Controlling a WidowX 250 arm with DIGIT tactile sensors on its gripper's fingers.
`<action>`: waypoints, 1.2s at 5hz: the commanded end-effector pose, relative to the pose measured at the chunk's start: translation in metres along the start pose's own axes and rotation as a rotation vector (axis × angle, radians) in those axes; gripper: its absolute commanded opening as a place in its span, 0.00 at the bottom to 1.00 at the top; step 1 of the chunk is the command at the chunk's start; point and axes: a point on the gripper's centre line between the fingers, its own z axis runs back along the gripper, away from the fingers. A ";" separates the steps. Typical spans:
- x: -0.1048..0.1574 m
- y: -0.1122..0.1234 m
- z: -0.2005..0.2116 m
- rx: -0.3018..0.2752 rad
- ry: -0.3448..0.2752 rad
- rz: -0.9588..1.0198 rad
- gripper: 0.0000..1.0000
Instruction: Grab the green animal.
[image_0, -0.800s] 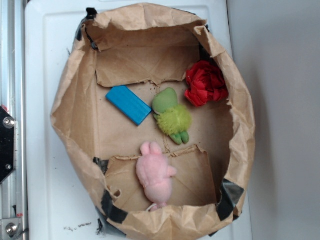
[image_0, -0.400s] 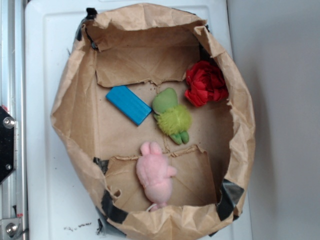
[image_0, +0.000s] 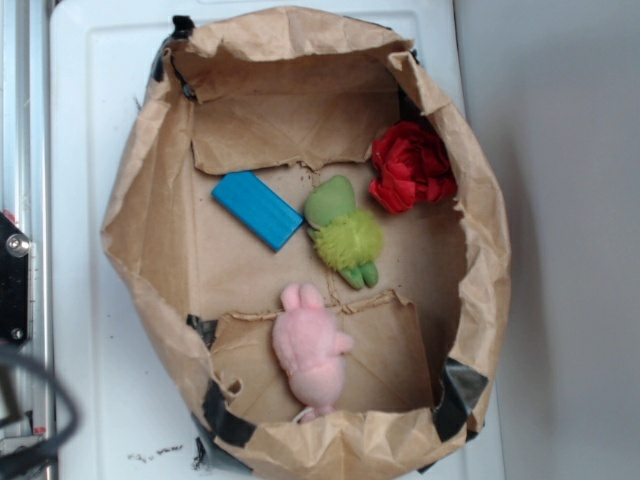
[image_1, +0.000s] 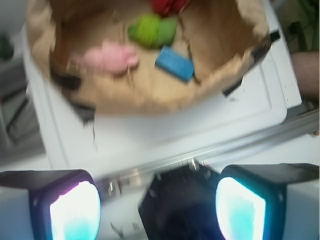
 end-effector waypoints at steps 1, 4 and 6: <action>0.052 0.003 -0.027 -0.118 -0.203 0.258 1.00; 0.095 0.011 -0.086 -0.040 -0.128 0.456 1.00; 0.117 0.014 -0.108 -0.070 -0.065 0.517 1.00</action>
